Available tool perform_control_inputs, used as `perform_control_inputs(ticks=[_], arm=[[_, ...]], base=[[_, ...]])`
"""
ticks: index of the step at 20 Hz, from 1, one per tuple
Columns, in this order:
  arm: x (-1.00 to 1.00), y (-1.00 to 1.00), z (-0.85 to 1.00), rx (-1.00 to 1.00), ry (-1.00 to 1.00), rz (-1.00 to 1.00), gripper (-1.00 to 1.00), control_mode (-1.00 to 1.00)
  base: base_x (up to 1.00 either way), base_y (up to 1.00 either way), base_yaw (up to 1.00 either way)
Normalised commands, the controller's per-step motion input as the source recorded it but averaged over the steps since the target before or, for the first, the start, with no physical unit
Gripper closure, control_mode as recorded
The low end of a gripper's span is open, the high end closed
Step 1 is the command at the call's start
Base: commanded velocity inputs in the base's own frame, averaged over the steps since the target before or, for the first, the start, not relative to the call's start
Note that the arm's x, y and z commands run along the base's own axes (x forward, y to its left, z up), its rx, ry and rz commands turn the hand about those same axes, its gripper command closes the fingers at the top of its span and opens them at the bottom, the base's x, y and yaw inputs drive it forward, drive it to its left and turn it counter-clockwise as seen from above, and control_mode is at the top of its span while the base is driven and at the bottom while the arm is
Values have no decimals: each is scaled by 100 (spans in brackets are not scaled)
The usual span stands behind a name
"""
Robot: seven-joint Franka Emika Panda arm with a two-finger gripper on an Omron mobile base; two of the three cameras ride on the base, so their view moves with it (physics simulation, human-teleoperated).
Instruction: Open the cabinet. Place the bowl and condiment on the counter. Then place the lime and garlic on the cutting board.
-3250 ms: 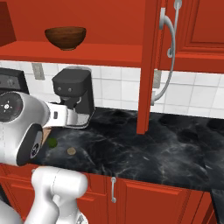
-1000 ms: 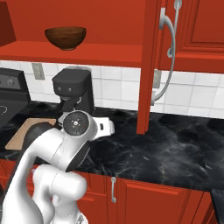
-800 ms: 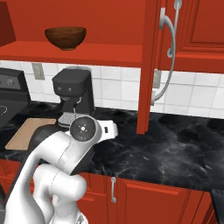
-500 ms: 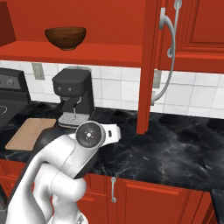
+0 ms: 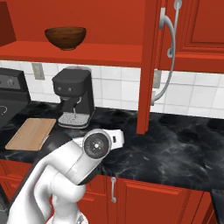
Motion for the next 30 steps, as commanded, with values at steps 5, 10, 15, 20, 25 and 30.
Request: perform_control_inputs(ticks=[5, 10, 15, 20, 25, 30], arm=[[-11, 0, -46, 0, -19, 1, 100, -100], [-6, 0, -28, -1, -22, 5, 100, -100], [0, 2, -22, -2, -22, 9, 100, -100], [0, 10, -23, -1, -22, 7, 100, -100], [0, 16, -11, 0, -19, 4, 100, -100], [0, 6, 0, 0, -11, 4, 100, -100]], base=[[0, 0, 0], [0, 0, 0], [0, 0, 0], [0, 0, 0], [0, 0, 0], [0, 0, 0]])
